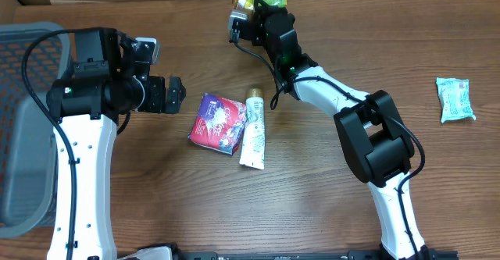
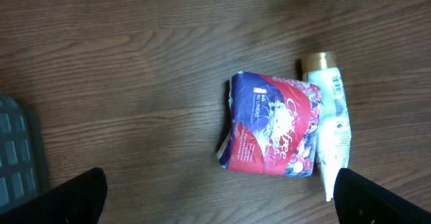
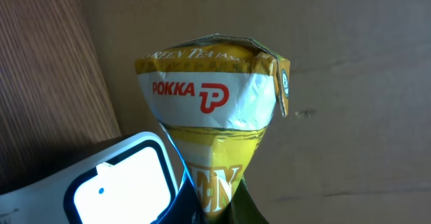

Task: Scan the item barcode
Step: 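Hold the carton's barcode side in front of the white scanner, then carry the carton right and release it near the wipes pack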

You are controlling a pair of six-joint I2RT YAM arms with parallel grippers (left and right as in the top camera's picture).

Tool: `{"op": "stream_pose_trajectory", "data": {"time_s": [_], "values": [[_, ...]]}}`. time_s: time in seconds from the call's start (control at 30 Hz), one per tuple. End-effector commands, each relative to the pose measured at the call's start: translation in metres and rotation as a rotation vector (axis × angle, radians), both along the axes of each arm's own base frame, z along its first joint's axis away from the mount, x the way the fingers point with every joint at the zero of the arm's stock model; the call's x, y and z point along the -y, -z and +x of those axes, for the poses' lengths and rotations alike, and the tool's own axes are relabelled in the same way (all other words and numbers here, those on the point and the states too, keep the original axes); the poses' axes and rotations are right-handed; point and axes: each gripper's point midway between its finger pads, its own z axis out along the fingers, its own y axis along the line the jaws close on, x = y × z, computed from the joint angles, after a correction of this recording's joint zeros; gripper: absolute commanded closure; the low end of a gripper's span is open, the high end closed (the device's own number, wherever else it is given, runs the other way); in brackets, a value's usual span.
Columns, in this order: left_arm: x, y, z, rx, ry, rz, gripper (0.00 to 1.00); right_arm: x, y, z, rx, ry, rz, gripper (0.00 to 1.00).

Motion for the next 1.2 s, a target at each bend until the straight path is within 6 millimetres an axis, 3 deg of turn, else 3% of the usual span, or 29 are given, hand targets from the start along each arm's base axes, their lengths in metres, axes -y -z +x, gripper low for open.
{"op": "stream_pose_trajectory", "data": {"time_s": [0.0, 0.13, 0.33, 0.43, 0.53, 0.6, 0.67, 0.8, 0.97, 1.17], "values": [[0.003, -0.001, 0.001, 0.009, 0.026, 0.002, 0.0, 0.002, -0.069, -0.004, 0.08, 0.039, 0.16, 0.96], [0.003, -0.001, 0.001, 0.008, 0.026, 0.002, 0.01, 0.005, -0.097, -0.021, 0.03, 0.067, 0.183, 0.96], [0.003, -0.001, 0.001, 0.009, 0.026, 0.002, 0.0, 0.005, -0.133, -0.07, -0.212, 0.111, 0.499, 0.96], [0.003, -0.001, 0.001, 0.009, 0.026, 0.002, 0.0, 0.007, -0.147, -0.102, -0.418, 0.118, 0.759, 0.96], [0.003, -0.001, 0.001, 0.009, 0.026, 0.002, 0.0, 0.007, -0.141, -0.138, -0.696, 0.077, 0.891, 0.96], [0.003, -0.001, 0.001, 0.009, 0.026, 0.003, 0.01, 0.015, -0.126, -0.163, -0.907, 0.079, 0.929, 0.96], [0.003, -0.001, 0.001, 0.009, 0.026, 0.002, 0.01, 0.026, -0.109, -0.175, -1.037, 0.123, 0.938, 0.96], [0.003, -0.001, 0.001, 0.009, 0.026, 0.002, 0.0, 0.078, -0.053, -0.194, -1.266, 0.361, 0.921, 0.96], [0.003, -0.001, 0.001, 0.009, 0.026, 0.002, 0.01, 0.145, 0.005, -0.2, -1.372, 0.618, 0.934, 0.96], [0.003, -0.001, 0.001, 0.009, 0.026, 0.002, 0.0, 0.224, 0.064, -0.192, -1.337, 0.833, 1.038, 0.96]]}}
